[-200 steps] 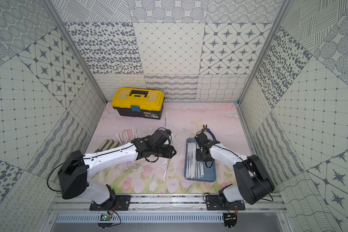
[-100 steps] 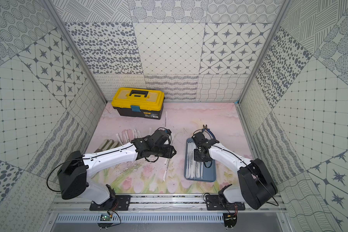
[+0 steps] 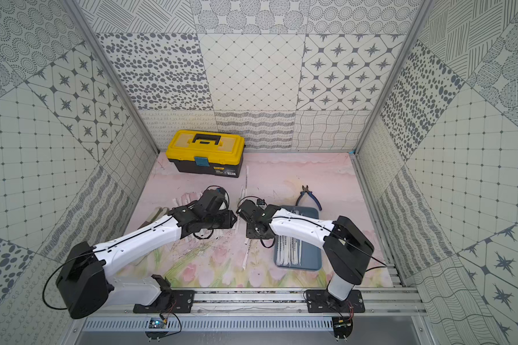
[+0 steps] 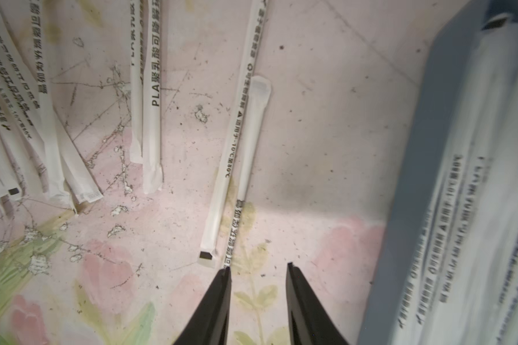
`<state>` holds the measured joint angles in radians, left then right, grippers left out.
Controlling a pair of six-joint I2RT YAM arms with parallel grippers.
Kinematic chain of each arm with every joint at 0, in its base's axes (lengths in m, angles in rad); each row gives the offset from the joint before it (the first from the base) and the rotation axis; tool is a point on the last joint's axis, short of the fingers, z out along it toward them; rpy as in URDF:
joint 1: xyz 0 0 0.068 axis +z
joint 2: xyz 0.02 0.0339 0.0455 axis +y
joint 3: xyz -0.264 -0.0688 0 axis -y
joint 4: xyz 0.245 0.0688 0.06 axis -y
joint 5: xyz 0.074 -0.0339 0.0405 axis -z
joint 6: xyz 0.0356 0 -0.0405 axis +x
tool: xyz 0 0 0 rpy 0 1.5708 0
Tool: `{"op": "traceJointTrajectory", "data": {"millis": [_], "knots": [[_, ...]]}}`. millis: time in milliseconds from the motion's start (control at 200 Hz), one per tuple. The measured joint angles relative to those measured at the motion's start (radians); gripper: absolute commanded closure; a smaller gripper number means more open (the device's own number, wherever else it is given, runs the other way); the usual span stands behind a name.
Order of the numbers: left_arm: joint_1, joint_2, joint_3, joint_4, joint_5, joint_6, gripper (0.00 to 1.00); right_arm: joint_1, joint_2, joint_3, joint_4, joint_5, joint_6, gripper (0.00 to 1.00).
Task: Put the straws into the storage box
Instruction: Pick up the straw from the center of the board.
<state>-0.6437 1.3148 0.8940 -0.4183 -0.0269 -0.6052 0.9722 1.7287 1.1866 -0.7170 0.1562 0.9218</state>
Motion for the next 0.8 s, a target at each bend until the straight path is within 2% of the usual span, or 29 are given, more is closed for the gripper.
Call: {"op": "traceJointTrajectory", "data": {"millis": [195,675,800], "knots": [[0.027,-0.054,-0.086,-0.021,-0.026,-0.003,0.59,0.021,0.124,0.043,0.030,-0.025,0.013,0.72],[0.032,-0.062,-0.117,-0.012,-0.028,-0.020,0.59,0.018,0.165,0.044,0.039,-0.027,0.037,0.88],[0.032,-0.067,-0.111,-0.013,-0.028,-0.019,0.59,0.018,0.154,0.044,0.032,-0.024,0.034,0.90]]}}
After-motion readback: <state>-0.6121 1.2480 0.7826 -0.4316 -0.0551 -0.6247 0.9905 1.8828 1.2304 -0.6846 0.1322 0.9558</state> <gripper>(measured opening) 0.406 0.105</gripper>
